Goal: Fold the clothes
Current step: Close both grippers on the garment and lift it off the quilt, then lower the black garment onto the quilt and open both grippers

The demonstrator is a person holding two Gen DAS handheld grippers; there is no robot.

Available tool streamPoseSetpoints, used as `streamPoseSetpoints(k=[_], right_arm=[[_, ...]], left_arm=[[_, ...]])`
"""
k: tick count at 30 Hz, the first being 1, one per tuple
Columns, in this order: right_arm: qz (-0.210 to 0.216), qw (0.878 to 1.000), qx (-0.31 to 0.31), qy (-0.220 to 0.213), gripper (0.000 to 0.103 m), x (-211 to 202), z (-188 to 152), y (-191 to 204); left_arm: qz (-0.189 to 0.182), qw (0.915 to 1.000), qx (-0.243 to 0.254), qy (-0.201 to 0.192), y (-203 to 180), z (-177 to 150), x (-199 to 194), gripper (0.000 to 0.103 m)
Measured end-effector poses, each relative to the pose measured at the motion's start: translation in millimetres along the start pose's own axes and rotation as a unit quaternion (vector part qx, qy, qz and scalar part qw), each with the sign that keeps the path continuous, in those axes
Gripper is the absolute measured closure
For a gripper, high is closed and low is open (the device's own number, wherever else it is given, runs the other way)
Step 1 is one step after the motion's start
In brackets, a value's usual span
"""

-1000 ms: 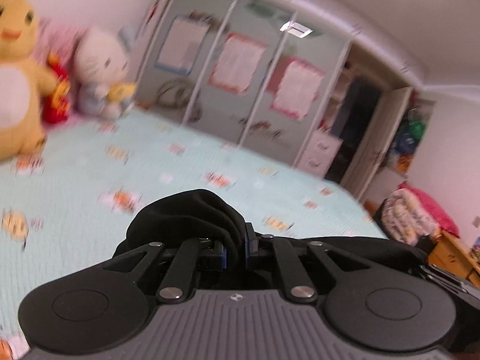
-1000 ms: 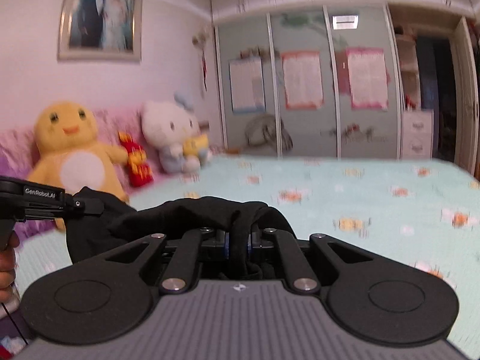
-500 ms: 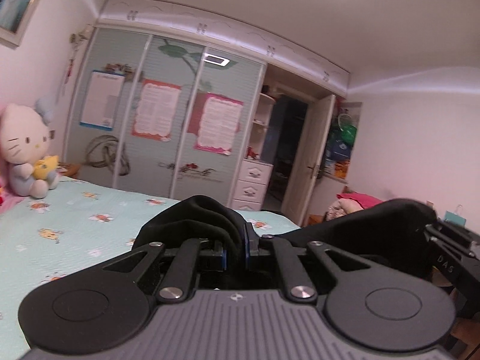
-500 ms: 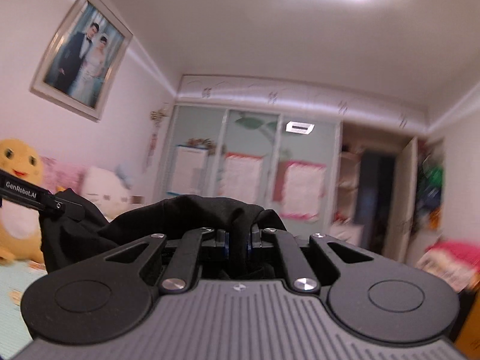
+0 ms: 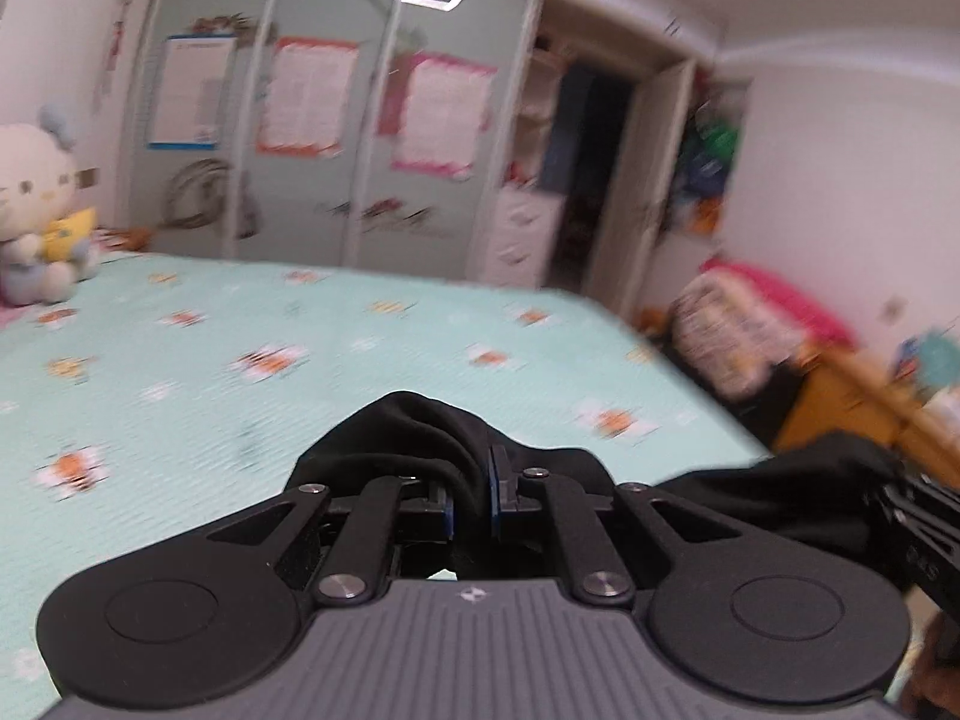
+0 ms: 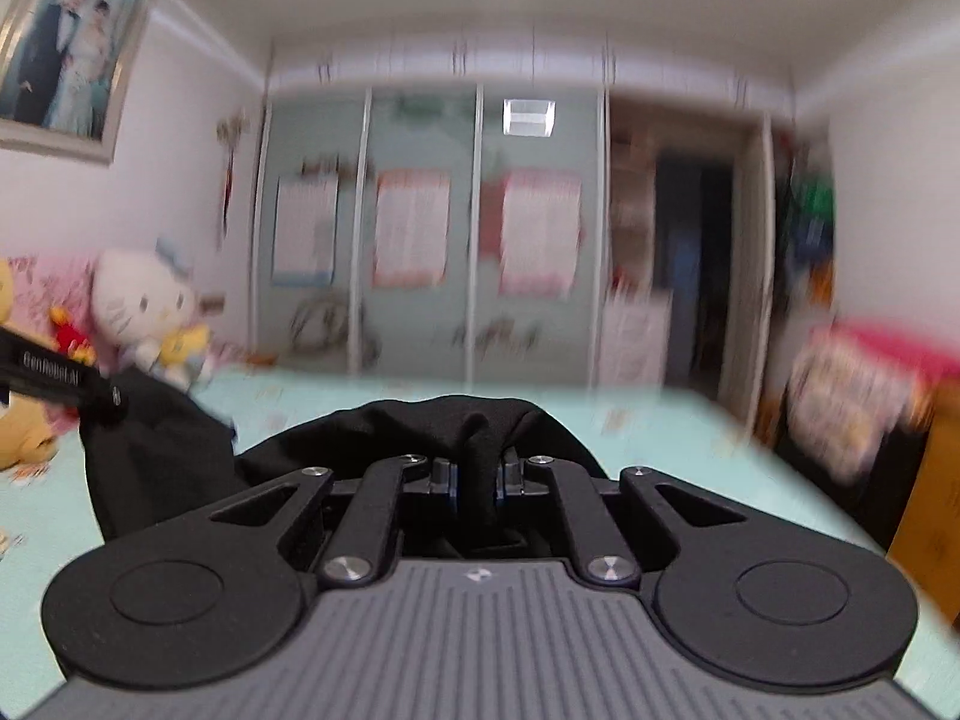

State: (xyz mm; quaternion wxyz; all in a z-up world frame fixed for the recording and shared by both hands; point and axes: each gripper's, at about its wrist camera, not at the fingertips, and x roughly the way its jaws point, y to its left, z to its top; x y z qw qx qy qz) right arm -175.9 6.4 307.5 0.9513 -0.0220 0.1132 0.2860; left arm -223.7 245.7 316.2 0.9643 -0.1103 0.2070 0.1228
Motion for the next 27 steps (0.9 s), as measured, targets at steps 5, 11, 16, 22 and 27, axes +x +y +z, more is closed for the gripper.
streamPoseSetpoints(k=[5,11,16,22,27], right_arm=[[0.016,0.995,0.024,0.098,0.092,59.0,-76.3,18.9],[0.02,0.973,0.067,0.22,0.069,83.1,-151.4,35.8],[0.082,0.958,0.053,0.271,0.067,47.8,-187.8,65.8],[0.116,0.956,0.0,0.27,0.035,-2.4,-187.6,96.1],[0.1,0.958,0.014,0.268,0.03,-18.7,-182.4,99.6]], left_arm=[[0.045,0.9955,0.001,0.084,28.3,-55.8,53.0,0.095],[0.104,0.9795,0.048,0.166,51.3,-140.1,98.4,0.094],[0.119,0.9705,0.013,0.209,84.4,-182.4,97.8,0.088],[0.12,0.9691,-0.029,0.214,107.4,-191.9,75.5,0.078],[0.118,0.9673,-0.068,0.214,126.8,-197.7,55.4,0.067]])
